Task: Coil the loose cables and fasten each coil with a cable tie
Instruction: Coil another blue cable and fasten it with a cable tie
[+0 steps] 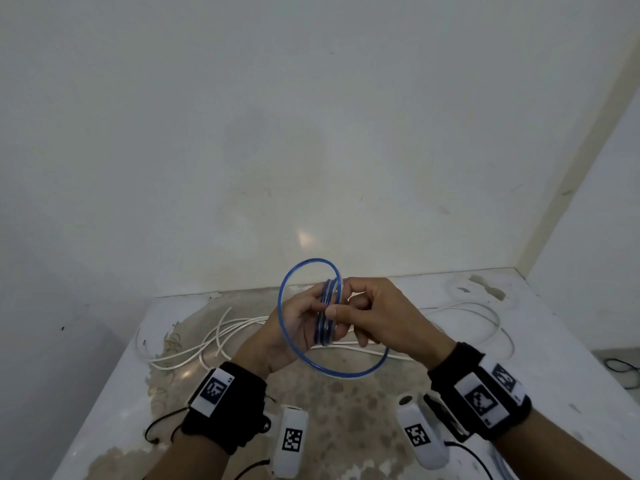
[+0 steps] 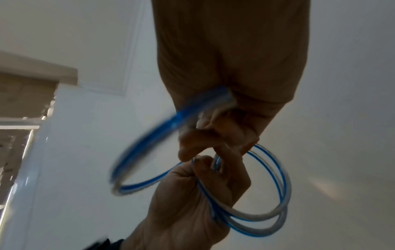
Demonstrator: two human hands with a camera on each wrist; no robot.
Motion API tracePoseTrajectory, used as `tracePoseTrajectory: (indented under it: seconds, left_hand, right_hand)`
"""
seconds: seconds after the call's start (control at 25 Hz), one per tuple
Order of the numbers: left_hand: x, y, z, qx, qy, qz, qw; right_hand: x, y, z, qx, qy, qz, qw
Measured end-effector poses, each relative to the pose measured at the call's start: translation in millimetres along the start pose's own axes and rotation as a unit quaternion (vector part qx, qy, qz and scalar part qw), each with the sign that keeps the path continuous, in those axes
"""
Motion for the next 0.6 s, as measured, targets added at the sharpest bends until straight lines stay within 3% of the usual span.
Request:
tracePoseTrajectory:
  seconds: [0.16, 0.32, 0.44, 0.6]
  left_hand:
    - [-3, -1, 6, 0.002, -0.093, -0.012, 0.996]
    - [-5, -1, 12, -0.005, -0.093, -0.018, 0.996]
    - [-5, -4, 14, -0.045, -0.044, -0.024, 0.998]
    - [-2, -2, 14, -0.076, -0.142, -0.019, 0.987]
  right_hand:
    - [10, -2, 2, 0.059, 0.003, -0.004, 0.998]
    - [18, -4, -1, 0.11, -0.087, 0.088, 0.986]
    - [20, -5, -4, 0.144, -0.19, 0.15, 0.96]
    - [32, -10, -13, 0.204, -0.316, 0.204, 0.904]
Point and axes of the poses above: each hand's wrist, its own y-axis away from the middle knuckle, its own z-axis out of the palm, x = y × z, the point moved 2 cm from there along -y, towards the middle knuckle
